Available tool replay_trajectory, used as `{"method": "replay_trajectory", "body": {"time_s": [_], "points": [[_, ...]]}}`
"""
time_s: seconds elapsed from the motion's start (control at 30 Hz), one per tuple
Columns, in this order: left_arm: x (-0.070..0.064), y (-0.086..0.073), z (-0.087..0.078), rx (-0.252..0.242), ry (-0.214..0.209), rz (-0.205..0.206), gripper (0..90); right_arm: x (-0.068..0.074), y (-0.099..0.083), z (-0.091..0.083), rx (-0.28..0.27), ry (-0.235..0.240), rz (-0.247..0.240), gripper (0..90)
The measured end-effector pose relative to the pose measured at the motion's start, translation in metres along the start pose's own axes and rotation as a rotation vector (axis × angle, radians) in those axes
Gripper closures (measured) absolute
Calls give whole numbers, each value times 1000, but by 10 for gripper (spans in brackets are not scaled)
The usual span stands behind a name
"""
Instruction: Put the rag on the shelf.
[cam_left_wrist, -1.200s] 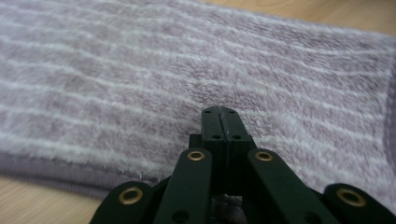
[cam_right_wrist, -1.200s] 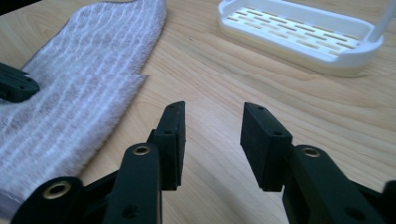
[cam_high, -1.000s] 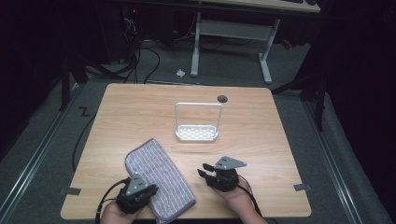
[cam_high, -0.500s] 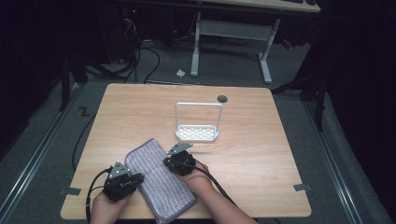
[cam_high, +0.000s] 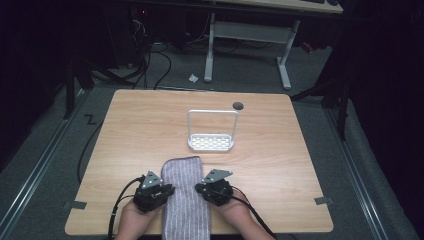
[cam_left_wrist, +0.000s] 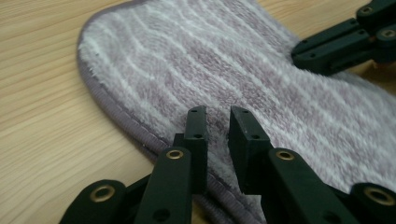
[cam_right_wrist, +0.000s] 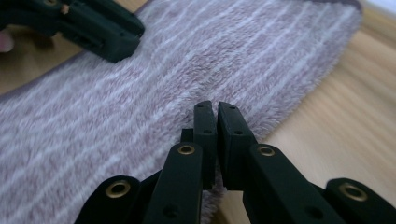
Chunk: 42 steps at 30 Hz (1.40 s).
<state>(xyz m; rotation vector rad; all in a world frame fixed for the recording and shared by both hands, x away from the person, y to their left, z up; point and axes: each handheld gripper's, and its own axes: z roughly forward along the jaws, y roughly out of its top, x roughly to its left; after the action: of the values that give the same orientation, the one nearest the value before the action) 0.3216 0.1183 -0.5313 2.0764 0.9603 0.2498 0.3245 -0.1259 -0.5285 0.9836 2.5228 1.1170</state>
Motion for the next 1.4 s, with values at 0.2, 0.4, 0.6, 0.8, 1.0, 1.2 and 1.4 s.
{"method": "replay_trajectory", "body": {"time_s": [0.2,0.4,0.6,0.8,1.0,1.2,1.4], "points": [[-23,13,23,-4,-55,38,777,-15,-30,-33,-10,-42,60,858],[-44,17,32,2,-95,77,778,-30,-51,-56,-22,-67,100,844],[-48,14,30,-15,-97,81,773,-35,-54,-58,-33,-53,118,819],[-39,19,22,-67,-40,45,674,-35,-54,-58,-37,-44,118,790],[-14,32,23,-91,29,-27,553,-35,-53,-57,-39,-42,117,778],[-3,46,36,-72,41,-45,479,-36,-53,-56,-42,-38,118,763],[2,57,53,-66,32,-79,416,-36,-53,-56,-42,-33,109,754]]}}
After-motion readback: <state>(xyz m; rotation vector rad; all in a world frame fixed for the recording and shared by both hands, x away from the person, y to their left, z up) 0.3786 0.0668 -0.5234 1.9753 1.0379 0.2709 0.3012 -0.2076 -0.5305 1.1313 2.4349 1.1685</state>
